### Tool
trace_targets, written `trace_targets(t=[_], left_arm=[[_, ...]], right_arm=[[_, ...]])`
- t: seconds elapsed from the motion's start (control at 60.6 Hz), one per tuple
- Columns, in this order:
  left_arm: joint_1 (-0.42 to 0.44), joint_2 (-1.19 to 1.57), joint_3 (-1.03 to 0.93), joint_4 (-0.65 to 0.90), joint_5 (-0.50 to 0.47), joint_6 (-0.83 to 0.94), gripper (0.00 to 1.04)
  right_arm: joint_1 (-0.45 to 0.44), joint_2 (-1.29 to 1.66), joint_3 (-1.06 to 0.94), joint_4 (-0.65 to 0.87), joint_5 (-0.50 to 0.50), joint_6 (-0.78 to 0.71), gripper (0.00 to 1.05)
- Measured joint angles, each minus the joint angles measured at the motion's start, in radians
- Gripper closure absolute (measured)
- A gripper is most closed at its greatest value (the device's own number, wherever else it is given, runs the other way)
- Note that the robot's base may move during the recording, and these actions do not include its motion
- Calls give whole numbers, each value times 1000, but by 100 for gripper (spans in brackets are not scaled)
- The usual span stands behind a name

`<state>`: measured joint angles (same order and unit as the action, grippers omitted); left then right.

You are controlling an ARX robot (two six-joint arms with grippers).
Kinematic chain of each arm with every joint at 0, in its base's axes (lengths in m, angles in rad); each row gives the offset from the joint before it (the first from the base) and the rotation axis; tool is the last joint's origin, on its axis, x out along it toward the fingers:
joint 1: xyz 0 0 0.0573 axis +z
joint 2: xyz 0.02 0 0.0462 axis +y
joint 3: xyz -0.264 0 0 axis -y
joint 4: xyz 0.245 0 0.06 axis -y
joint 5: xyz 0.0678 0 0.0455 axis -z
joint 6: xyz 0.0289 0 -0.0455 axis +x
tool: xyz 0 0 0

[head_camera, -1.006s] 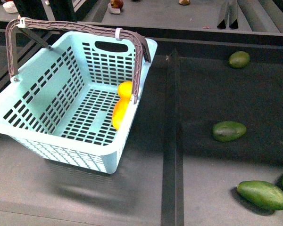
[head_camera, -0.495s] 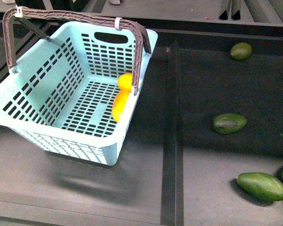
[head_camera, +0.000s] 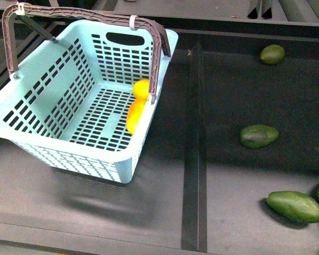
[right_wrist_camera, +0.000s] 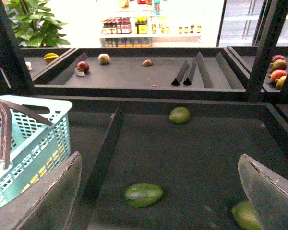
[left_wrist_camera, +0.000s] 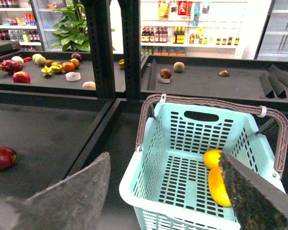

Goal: Pick lemon and mango into basket

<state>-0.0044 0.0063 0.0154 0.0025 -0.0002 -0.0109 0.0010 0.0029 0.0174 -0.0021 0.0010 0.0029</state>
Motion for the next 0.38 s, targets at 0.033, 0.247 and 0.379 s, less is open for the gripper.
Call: trace_targets(t=[0.033,0.247,0.379], left_arm=[[0,0,0,0,0,0,9],[0,0,0,0,0,2,7],[0,0,0,0,0,2,7]], right_arm=[[0,0,0,0,0,0,9],[0,0,0,0,0,0,9],[0,0,0,0,0,0,9]])
